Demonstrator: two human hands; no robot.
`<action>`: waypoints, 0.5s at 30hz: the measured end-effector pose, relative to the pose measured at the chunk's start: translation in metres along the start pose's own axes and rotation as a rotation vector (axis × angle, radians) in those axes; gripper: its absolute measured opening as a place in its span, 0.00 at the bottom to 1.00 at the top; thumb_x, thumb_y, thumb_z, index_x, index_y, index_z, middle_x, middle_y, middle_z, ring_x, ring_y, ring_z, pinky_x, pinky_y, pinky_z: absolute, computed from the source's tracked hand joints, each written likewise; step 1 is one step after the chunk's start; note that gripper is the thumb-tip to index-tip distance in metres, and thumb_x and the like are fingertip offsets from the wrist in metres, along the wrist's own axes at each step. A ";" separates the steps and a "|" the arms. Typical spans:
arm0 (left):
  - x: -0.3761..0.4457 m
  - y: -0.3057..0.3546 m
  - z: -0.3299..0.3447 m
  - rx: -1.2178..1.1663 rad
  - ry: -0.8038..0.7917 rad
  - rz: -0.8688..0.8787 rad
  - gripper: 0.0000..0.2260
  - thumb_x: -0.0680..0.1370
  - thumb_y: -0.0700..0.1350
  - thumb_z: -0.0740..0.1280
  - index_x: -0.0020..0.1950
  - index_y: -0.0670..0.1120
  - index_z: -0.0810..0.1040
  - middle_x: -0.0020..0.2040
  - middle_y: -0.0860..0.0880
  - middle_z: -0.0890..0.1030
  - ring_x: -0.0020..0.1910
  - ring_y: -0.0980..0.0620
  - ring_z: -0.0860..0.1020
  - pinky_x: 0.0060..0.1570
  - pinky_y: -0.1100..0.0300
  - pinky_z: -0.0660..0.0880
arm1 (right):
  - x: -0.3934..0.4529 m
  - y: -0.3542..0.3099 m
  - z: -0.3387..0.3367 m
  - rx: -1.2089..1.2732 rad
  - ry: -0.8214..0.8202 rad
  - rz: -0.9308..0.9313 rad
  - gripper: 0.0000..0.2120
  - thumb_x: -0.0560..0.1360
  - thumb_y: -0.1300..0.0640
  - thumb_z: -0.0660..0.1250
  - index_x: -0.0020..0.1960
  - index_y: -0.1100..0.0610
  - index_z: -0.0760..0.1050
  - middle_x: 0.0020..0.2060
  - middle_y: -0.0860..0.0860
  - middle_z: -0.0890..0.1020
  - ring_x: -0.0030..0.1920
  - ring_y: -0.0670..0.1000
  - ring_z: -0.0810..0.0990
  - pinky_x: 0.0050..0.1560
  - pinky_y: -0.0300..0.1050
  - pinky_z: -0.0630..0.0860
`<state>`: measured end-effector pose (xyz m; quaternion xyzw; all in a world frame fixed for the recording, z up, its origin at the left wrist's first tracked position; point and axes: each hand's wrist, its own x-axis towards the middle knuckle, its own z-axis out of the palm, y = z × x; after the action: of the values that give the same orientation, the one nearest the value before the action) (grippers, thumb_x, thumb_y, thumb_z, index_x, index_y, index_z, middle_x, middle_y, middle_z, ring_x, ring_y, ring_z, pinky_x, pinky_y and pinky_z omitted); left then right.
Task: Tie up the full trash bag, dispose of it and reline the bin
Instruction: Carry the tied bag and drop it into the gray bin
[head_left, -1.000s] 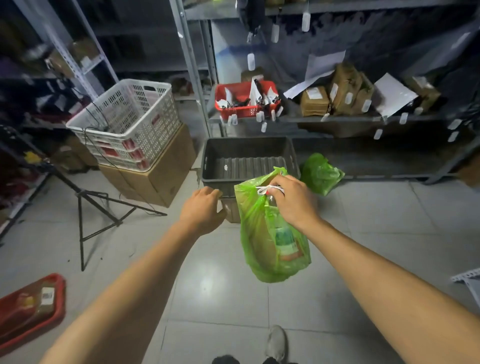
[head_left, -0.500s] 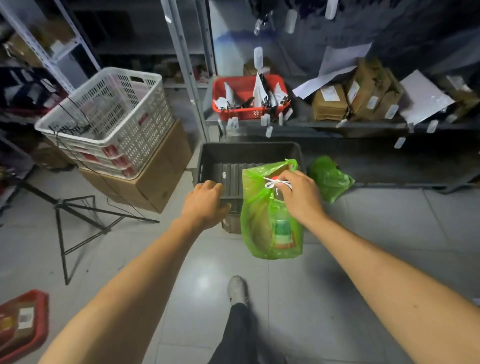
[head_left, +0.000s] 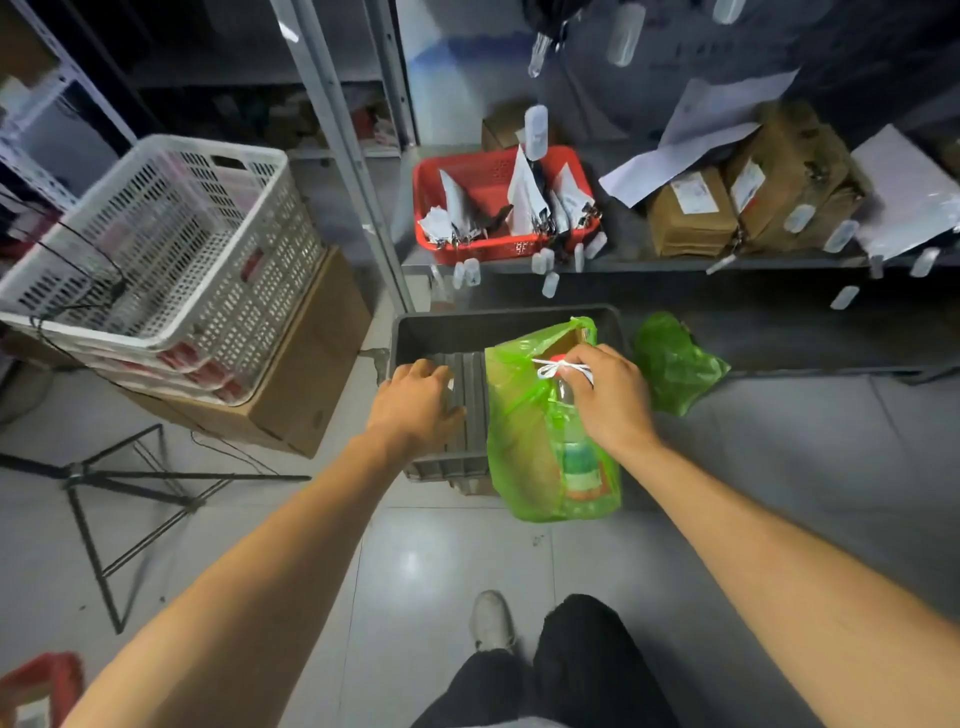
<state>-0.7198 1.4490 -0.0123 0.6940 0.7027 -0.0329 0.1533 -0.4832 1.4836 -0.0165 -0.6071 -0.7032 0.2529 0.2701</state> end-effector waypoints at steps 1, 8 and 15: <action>0.010 -0.002 0.000 -0.002 -0.009 -0.002 0.25 0.77 0.56 0.65 0.70 0.46 0.71 0.68 0.44 0.73 0.66 0.40 0.70 0.64 0.44 0.70 | 0.010 0.000 0.003 0.003 -0.001 -0.005 0.03 0.75 0.54 0.68 0.45 0.51 0.80 0.41 0.48 0.79 0.44 0.56 0.78 0.43 0.53 0.75; 0.072 -0.011 0.002 -0.045 -0.077 -0.051 0.24 0.77 0.55 0.64 0.71 0.47 0.70 0.69 0.44 0.72 0.68 0.40 0.69 0.66 0.46 0.68 | 0.083 0.000 0.015 0.002 -0.031 -0.089 0.05 0.76 0.53 0.66 0.45 0.51 0.79 0.41 0.47 0.78 0.43 0.55 0.79 0.43 0.54 0.75; 0.124 -0.015 -0.005 -0.096 -0.104 -0.166 0.23 0.77 0.55 0.64 0.70 0.48 0.71 0.68 0.44 0.73 0.66 0.40 0.70 0.64 0.48 0.70 | 0.150 0.014 0.033 0.102 -0.176 -0.152 0.03 0.76 0.56 0.68 0.46 0.51 0.81 0.41 0.48 0.79 0.43 0.51 0.78 0.44 0.52 0.75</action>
<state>-0.7346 1.5692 -0.0428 0.6227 0.7496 -0.0479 0.2193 -0.5134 1.6328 -0.0387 -0.5129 -0.7544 0.3197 0.2562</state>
